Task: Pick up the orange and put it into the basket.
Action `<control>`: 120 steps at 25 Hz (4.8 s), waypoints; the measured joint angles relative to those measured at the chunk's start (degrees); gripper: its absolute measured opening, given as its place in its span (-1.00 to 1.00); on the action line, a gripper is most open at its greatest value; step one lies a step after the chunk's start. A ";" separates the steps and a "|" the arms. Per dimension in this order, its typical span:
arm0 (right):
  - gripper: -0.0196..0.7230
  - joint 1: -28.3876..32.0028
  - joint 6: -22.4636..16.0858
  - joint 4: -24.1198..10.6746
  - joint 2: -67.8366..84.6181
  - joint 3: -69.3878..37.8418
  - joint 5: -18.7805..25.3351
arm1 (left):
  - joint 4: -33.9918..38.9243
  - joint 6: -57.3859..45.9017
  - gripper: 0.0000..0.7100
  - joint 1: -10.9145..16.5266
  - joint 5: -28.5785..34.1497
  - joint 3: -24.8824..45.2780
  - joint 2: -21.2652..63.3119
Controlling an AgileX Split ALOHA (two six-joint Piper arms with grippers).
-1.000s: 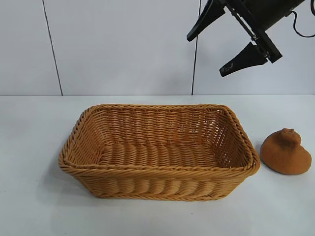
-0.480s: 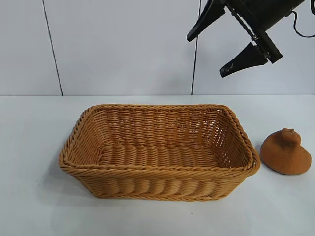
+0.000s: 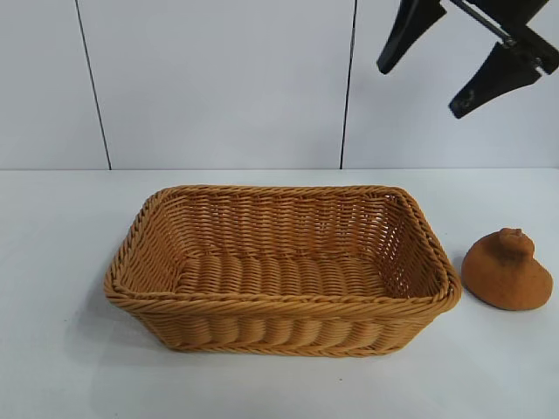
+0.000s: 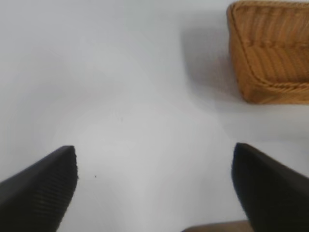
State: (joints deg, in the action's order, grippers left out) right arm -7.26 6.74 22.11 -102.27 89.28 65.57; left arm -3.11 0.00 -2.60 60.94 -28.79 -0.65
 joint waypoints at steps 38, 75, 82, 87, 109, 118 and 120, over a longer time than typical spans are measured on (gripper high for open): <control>-0.83 9.33 -5.34 -12.18 -24.90 0.19 1.94 | 0.06 0.00 0.73 0.00 -0.05 0.00 0.91; -0.83 -20.09 -8.26 -3.61 1.92 0.19 -10.78 | 0.06 0.00 0.73 0.00 -0.11 0.00 0.91; -0.83 -22.79 -9.90 -6.57 -6.63 0.19 -11.62 | 0.11 0.00 0.73 0.00 -0.11 0.00 0.91; -0.83 -22.79 -9.89 -3.47 -15.89 0.19 -13.86 | 0.11 0.00 0.73 0.00 -0.11 0.00 0.91; 0.92 -22.79 -6.74 -10.75 -8.94 0.50 -9.19 | 0.11 0.00 0.73 0.00 -0.11 0.00 0.91; 0.92 -21.35 -14.49 -25.81 -6.74 17.37 3.41 | 0.11 0.00 0.73 0.00 -0.11 0.00 0.91; 0.92 -19.86 -14.60 -25.19 -6.55 19.37 3.42 | 0.11 0.00 0.73 0.00 -0.11 0.00 0.91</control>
State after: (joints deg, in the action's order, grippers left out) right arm -27.12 -7.85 -3.08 -108.82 108.65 68.99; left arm -3.00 0.00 -2.60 60.83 -28.79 0.27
